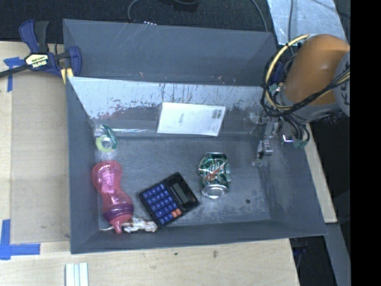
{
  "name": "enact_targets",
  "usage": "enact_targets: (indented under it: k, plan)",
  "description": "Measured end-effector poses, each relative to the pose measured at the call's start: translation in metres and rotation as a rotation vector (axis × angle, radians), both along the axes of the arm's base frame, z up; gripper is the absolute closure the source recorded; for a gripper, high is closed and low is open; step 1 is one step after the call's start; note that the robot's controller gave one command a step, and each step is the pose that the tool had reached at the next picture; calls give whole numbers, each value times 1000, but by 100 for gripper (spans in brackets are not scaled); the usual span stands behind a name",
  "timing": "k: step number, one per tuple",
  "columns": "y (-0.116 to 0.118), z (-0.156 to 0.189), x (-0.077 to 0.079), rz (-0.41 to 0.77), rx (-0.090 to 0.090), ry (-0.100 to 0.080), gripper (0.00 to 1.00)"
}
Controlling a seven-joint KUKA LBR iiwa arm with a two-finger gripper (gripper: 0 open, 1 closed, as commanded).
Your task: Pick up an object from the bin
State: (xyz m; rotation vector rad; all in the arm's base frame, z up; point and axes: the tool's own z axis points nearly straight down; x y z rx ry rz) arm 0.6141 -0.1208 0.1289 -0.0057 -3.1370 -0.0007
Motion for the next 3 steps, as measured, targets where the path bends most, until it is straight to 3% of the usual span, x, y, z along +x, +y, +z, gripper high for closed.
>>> enact_targets:
  k: [1, 2, 3]
  plan:
    - [0, 5, 2, 2, -1, -8, 0]
    - [4, 45, 1, 96, 0, -3, 0]
    - [40, 17, -15, 97, -3, -19, 0]
